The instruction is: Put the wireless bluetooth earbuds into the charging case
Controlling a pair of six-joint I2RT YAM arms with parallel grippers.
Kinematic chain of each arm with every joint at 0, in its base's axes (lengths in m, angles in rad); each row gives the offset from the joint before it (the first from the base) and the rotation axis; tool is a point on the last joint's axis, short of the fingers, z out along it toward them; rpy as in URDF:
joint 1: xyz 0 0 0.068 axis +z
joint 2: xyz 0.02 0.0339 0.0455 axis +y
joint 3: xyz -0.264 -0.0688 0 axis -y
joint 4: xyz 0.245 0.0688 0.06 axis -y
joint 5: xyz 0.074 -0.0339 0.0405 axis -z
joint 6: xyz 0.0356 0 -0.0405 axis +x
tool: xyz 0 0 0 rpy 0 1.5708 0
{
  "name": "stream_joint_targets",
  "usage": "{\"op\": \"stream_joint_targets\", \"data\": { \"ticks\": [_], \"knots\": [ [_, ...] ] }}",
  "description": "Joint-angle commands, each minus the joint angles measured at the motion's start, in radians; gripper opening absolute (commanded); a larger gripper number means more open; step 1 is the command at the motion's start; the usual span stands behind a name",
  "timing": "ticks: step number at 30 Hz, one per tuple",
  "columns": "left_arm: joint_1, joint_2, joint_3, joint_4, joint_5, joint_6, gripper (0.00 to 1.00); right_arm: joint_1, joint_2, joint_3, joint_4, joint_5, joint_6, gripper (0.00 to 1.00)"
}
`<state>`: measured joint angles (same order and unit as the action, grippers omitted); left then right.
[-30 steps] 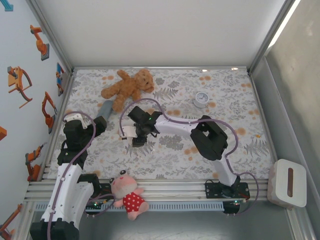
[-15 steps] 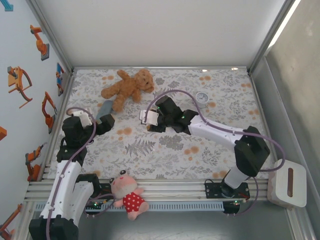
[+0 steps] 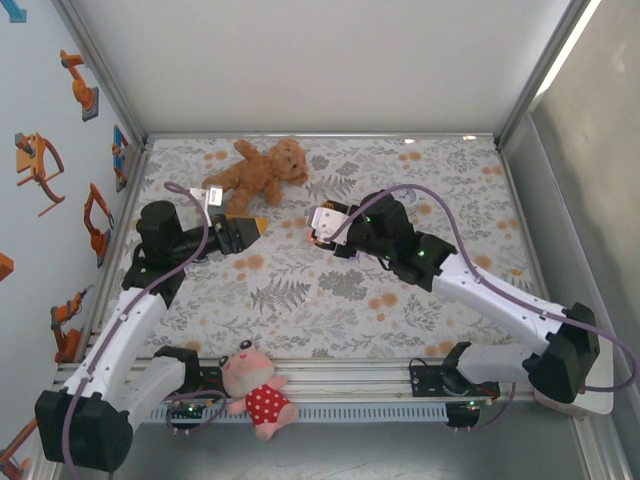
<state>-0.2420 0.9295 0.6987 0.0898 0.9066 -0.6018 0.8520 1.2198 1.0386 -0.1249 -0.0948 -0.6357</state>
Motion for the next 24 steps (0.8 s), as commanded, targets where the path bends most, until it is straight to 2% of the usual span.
{"op": "stream_joint_targets", "data": {
  "ticks": [1,8,24],
  "knots": [
    [-0.048,0.056,0.046,0.099,0.106,-0.088,0.91,-0.004,-0.053,-0.024,0.038,0.011,0.004,0.43],
    [-0.15,0.13,0.089,0.143,0.104,-0.09,0.89,-0.003,-0.082,-0.035,0.009,0.061,-0.019,0.42],
    [-0.272,0.248,0.17,0.164,0.1,-0.061,0.82,-0.002,-0.074,-0.028,-0.008,0.04,-0.015,0.42]
  ]
}}
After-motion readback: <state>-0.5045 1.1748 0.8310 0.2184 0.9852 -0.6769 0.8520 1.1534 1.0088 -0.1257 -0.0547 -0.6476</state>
